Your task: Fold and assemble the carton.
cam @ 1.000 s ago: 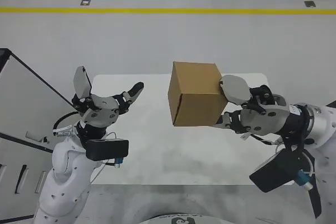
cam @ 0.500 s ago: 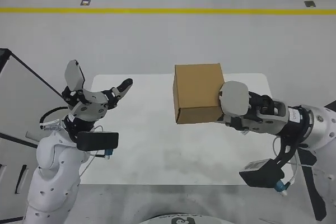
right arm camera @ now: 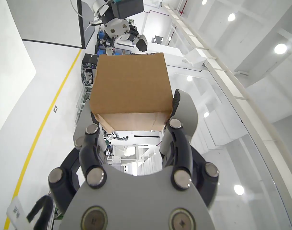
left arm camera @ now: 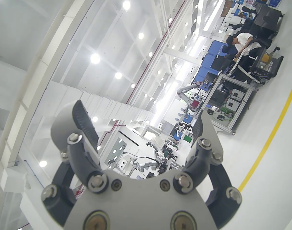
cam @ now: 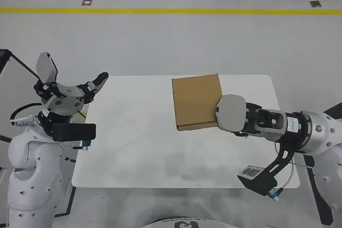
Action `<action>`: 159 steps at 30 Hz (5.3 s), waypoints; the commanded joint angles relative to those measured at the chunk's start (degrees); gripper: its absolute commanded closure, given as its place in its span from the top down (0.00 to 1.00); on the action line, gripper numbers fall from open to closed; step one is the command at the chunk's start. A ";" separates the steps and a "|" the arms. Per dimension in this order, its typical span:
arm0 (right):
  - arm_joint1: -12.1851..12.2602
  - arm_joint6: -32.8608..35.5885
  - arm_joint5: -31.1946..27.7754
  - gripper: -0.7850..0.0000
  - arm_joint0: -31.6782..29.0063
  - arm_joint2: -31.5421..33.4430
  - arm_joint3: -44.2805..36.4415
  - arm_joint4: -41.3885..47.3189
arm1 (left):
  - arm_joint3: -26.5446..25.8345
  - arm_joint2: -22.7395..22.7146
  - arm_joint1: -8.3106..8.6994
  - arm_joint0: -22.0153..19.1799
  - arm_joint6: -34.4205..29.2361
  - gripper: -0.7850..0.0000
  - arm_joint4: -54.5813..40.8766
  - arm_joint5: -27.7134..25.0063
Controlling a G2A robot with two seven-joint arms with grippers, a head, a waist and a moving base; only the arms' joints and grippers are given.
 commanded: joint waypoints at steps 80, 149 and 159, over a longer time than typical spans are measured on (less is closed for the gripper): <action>5.44 -14.63 66.79 0.00 22.02 1.12 0.00 -40.68 | 3.31 -11.32 1.41 -1.99 2.25 1.00 2.60 -5.13; 2.80 -10.39 18.53 0.00 17.47 -19.52 25.80 10.61 | 3.31 -11.32 1.41 -1.99 2.25 1.00 2.60 -5.13; 2.60 -11.18 13.76 0.00 19.52 -20.85 27.54 12.35 | 3.31 -11.32 1.41 -1.99 2.25 1.00 2.60 -5.13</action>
